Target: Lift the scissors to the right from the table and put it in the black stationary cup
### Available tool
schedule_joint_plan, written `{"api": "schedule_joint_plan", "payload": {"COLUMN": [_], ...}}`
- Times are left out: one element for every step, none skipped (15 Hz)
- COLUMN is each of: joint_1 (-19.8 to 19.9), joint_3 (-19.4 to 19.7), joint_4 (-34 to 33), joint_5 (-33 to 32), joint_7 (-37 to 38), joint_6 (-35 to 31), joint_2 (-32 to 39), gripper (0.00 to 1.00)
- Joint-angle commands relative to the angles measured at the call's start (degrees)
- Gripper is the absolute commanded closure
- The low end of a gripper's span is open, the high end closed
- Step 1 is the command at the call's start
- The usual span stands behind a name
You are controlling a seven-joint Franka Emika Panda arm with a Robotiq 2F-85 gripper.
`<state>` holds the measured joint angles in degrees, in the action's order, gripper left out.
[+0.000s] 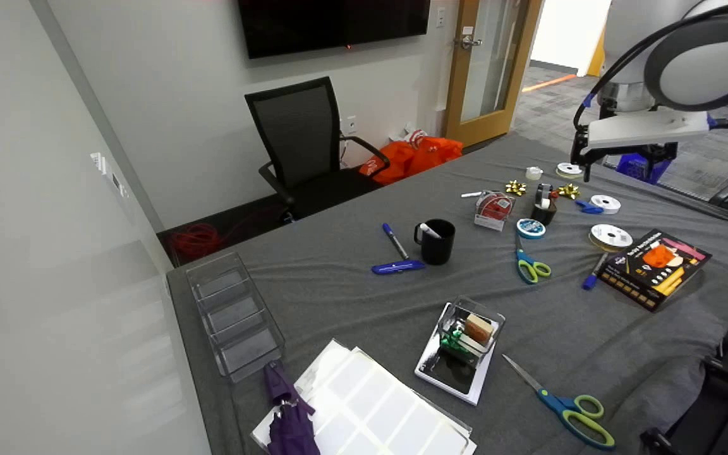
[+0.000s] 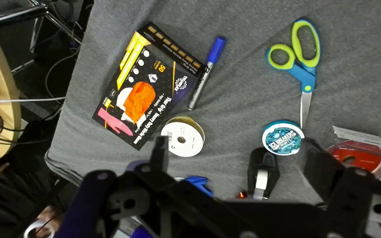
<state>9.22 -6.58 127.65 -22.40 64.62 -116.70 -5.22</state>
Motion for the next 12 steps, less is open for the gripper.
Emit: {"api": "schedule_joint_plan", "payload": {"joint_1": [-2.53, -2.57, -2.57, -2.57, -2.57, -2.59, -2.68, -3.02, -3.25, -3.43, -3.51, -3.59], "joint_3": [2.43, 2.48, 2.51, 2.52, 2.52, 2.51, 3.02, 3.59, 4.28, 4.85, 5.49, 6.14], "joint_4": [-0.78, -1.21, -1.37, -1.45, -1.50, -1.31, -0.45, 0.11, 0.45, 0.36, 0.25, 0.12], "joint_5": [-0.19, -0.18, -0.18, -0.18, -0.18, -0.32, -0.34, -0.83, -0.73, -0.71, -0.42, 0.04], "joint_7": [0.31, 0.34, 0.34, 0.34, 0.34, 0.12, -1.61, -2.79, -4.49, -5.93, -7.31, -8.52], "joint_6": [0.46, 0.61, 0.69, 0.79, 0.86, 0.53, -2.41, -4.74, -7.65, -9.42, -11.73, -13.49], "joint_2": [0.70, 1.03, 1.09, 1.08, 1.09, 1.13, 1.79, 2.25, 3.73, 5.15, 6.87, 8.44], "gripper": [0.00, 0.00, 0.00, 0.00, 0.00, 0.00, 0.00, 0.00, 0.00, 0.00, 0.00, 0.00]}}
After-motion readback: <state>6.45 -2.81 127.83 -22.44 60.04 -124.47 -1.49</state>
